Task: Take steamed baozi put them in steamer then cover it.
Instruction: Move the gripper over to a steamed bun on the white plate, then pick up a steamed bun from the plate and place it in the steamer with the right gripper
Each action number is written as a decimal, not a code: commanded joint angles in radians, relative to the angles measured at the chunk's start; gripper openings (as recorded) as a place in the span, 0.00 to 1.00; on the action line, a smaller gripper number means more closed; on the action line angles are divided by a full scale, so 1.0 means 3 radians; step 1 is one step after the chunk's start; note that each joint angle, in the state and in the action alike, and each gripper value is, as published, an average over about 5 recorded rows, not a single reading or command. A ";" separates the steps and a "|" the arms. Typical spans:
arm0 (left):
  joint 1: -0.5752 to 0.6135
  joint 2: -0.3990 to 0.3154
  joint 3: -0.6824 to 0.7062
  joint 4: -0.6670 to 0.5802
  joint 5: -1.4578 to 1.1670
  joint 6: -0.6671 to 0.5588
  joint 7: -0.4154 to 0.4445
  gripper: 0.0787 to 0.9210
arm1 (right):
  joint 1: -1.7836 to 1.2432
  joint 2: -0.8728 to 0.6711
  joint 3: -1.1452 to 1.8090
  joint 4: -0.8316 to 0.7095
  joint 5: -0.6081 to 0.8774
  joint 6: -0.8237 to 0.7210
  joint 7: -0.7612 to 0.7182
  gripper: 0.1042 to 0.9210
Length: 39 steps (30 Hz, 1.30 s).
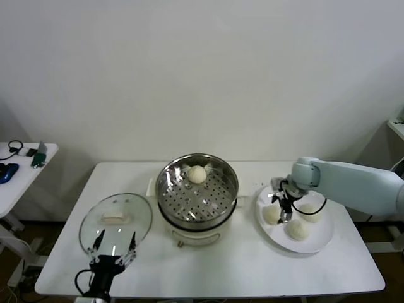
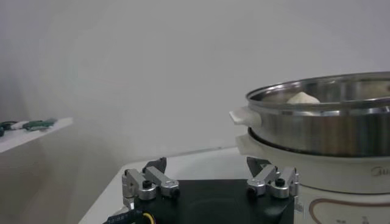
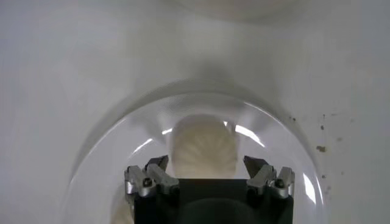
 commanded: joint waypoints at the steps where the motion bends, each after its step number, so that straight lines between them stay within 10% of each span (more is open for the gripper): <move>1: 0.0009 0.0005 -0.0001 -0.0009 0.0001 -0.0009 -0.0005 0.88 | -0.0177 0.0056 0.0163 -0.0115 -0.0030 -0.0025 0.0031 0.83; 12: 0.0046 -0.0003 0.0016 -0.0039 0.0002 -0.0024 -0.0028 0.88 | -0.0023 0.0040 0.0074 -0.0038 0.0027 -0.0022 -0.0048 0.64; 39: -0.0106 0.0002 0.0049 -0.0104 -0.0014 0.0030 -0.0012 0.88 | 0.2915 0.0676 -0.0633 0.0831 0.1542 0.0093 -0.0560 0.64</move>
